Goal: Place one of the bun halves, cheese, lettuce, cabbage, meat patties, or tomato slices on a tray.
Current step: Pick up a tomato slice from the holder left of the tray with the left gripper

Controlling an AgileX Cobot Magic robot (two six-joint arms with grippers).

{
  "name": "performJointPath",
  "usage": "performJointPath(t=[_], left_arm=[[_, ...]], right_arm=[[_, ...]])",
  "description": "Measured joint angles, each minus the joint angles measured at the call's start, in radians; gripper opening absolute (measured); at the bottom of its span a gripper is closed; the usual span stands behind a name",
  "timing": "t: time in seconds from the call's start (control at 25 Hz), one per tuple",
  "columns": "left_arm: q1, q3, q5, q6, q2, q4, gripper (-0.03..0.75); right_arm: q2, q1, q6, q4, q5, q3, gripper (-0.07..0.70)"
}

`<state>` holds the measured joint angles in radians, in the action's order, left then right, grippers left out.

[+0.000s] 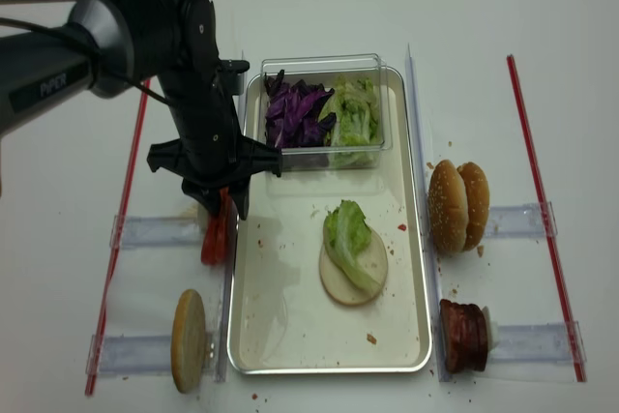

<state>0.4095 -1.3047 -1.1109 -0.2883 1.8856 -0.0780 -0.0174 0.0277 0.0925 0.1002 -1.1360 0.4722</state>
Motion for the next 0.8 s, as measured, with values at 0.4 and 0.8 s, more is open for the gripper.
performJointPath(t=[0.4,0.8], left_arm=[[0.000,-0.002,0.009,0.000,0.027,0.000,0.312],[0.000,-0.002,0.011,0.000,0.027,0.027,0.236]], right_arm=[[0.000,0.000,0.000,0.000,0.000,0.000,0.403],[0.000,0.000,0.000,0.000,0.000,0.000,0.403]])
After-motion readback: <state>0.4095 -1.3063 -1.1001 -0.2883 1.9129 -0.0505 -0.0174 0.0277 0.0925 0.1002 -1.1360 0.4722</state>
